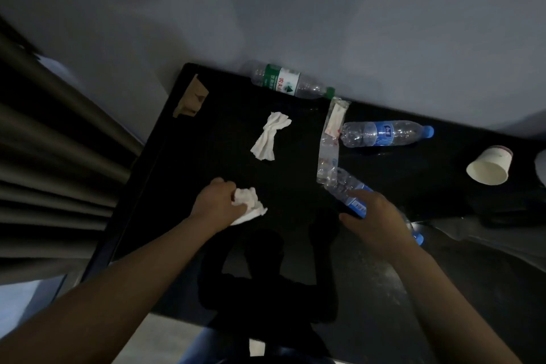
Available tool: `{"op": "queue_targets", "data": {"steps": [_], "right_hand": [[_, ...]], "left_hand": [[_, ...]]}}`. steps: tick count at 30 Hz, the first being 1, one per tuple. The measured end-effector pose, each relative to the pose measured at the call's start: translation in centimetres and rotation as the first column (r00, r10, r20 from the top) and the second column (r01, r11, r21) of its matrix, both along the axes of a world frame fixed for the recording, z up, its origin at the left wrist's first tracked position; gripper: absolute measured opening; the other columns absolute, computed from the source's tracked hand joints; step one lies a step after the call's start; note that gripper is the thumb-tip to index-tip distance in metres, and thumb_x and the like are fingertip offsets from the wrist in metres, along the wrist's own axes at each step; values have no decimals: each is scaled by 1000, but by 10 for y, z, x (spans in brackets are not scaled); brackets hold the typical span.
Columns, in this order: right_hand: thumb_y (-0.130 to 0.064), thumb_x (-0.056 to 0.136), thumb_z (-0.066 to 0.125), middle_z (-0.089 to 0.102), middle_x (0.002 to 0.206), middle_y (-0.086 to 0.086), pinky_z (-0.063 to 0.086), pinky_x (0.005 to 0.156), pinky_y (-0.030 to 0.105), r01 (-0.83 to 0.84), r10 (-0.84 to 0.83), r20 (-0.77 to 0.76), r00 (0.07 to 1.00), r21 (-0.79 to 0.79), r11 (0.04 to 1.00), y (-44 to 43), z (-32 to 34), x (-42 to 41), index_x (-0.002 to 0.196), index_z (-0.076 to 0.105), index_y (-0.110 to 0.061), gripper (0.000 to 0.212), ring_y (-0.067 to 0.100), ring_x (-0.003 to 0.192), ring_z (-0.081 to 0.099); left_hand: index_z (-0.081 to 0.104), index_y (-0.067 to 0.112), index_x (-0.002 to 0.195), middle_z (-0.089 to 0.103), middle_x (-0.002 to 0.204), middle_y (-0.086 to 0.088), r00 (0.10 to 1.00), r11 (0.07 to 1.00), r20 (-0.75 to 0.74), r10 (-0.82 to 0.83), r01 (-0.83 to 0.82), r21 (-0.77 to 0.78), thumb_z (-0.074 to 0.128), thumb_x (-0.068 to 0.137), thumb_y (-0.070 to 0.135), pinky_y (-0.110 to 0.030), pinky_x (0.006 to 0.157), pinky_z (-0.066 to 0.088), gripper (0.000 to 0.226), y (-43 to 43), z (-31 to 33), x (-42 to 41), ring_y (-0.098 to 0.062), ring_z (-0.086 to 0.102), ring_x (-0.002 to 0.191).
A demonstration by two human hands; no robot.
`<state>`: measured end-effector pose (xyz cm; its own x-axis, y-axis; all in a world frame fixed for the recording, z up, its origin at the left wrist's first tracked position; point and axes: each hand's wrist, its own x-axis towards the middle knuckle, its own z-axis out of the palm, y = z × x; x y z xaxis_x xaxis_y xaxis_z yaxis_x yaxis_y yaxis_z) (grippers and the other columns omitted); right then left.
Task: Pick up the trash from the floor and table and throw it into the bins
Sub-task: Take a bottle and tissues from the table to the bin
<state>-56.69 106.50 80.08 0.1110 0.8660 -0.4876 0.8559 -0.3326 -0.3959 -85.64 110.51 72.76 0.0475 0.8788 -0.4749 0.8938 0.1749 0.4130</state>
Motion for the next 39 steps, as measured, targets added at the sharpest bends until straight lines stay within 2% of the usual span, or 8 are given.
{"op": "queue_targets", "data": {"steps": [5, 8, 12, 18, 24, 29, 35, 39], "right_hand": [[-24, 81, 74, 47, 131, 6, 45, 95, 33, 118, -119, 18, 993, 55, 992, 13, -30, 23, 138, 43, -19, 65, 20, 117, 49], [-27, 79, 76, 42, 137, 8, 41, 105, 41, 128, -133, 61, 989, 82, 988, 21, -56, 32, 144, 35, -15, 78, 25, 125, 43], [-45, 81, 70, 43, 139, 6, 29, 114, 44, 17, -32, 259, 965, 60, 998, 19, -87, 42, 148, 27, -18, 84, 24, 130, 41], [-57, 74, 70, 60, 111, 8, 48, 88, 47, -117, 5, 405, 914, 253, 960, 1, -125, 52, 132, 48, -12, 77, 28, 100, 59], [-69, 74, 62, 61, 108, 0, 49, 80, 36, -163, 53, 368, 929, 276, 947, 8, -127, 70, 130, 47, -19, 77, 19, 93, 60], [-66, 75, 64, 62, 107, 2, 49, 71, 32, 89, -175, 338, 925, 255, 963, -12, -119, 82, 127, 49, -16, 73, 19, 87, 63], [-61, 67, 75, 64, 90, 5, 47, 56, 29, 123, -245, 354, 903, 332, 935, -15, -127, 85, 114, 56, -11, 71, 23, 70, 63], [-62, 68, 74, 63, 89, 3, 47, 56, 29, 125, -252, 349, 902, 347, 929, -15, -126, 87, 114, 56, -12, 70, 22, 70, 63]], "left_hand": [[61, 4, 100, 51, 110, -11, 1000, 997, -3, 5, -5, 83, 71, 80, 38, -25, 72, 39, 40, 54, 5, 25, -23, 55, 92], [60, 6, 91, 50, 110, -11, 1000, 994, -8, 7, -7, 111, 70, 80, 41, -25, 70, 38, 38, 81, 6, 41, -18, 52, 84], [53, 12, 79, 48, 115, -13, 1000, 993, -3, 16, -15, 113, 71, 79, 41, -25, 71, 39, 34, 109, -2, 60, -17, 51, 84], [61, 1, 106, 42, 128, -16, 1000, 997, -10, 30, -29, 71, 70, 81, 41, -24, 78, 41, 48, 137, -16, 82, -26, 56, 104], [62, 4, 106, 45, 124, -16, 998, 999, -52, 28, -26, 38, 69, 80, 45, -26, 77, 42, 49, 148, -31, 100, -28, 55, 104], [61, 5, 106, 53, 112, -15, 994, 998, -109, 21, -14, 64, 70, 78, 43, -33, 78, 48, 47, 149, -35, 108, -30, 59, 97], [46, 10, 100, 56, 95, -5, 984, 987, 153, 85, -104, 120, 71, 79, 25, -29, 66, 40, 36, 141, -25, 128, -21, 56, 83], [42, 13, 121, 51, 101, 3, 948, 976, 302, 98, -150, 156, 72, 78, 22, -26, 69, 41, 53, 136, -13, 155, -14, 53, 84]]}}
